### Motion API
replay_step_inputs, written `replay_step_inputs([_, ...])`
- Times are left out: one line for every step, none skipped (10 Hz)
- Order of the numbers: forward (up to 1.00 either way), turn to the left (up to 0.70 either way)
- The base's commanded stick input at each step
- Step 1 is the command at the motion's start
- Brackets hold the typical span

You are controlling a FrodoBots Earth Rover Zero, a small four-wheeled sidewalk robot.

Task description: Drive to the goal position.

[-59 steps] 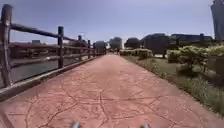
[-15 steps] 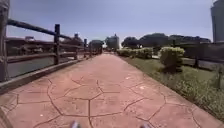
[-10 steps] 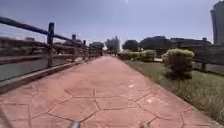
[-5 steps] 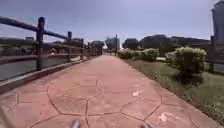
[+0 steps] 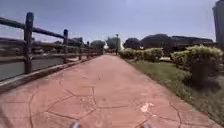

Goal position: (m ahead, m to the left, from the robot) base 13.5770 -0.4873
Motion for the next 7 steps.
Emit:
replay_step_inputs([0.85, 0.0])
replay_step_inputs([0.85, 0.0])
replay_step_inputs([0.85, 0.0])
replay_step_inputs([0.85, 0.0])
replay_step_inputs([0.85, 0.0])
replay_step_inputs([0.85, 0.0])
replay_step_inputs([0.85, 0.0])
